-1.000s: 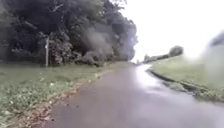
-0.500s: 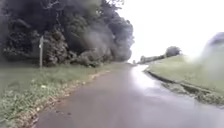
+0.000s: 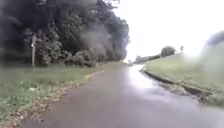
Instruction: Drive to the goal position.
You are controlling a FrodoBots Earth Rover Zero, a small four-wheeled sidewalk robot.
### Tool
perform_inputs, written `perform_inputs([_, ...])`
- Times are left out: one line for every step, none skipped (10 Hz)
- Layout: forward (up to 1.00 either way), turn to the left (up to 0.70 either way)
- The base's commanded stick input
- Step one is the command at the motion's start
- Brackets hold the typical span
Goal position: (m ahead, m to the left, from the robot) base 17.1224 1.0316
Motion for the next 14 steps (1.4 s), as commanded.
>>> perform_inputs([0.45,-0.27])
perform_inputs([0.45,-0.27])
perform_inputs([0.45,-0.19])
perform_inputs([0.45,-0.08])
perform_inputs([0.45,0.00])
perform_inputs([0.45,0.00])
perform_inputs([0.45,0.00])
perform_inputs([0.45,0.00])
perform_inputs([0.45,0.00])
perform_inputs([0.45,0.00])
perform_inputs([0.45,0.00])
perform_inputs([0.45,0.00])
perform_inputs([0.45,0.00])
perform_inputs([0.45,0.00])
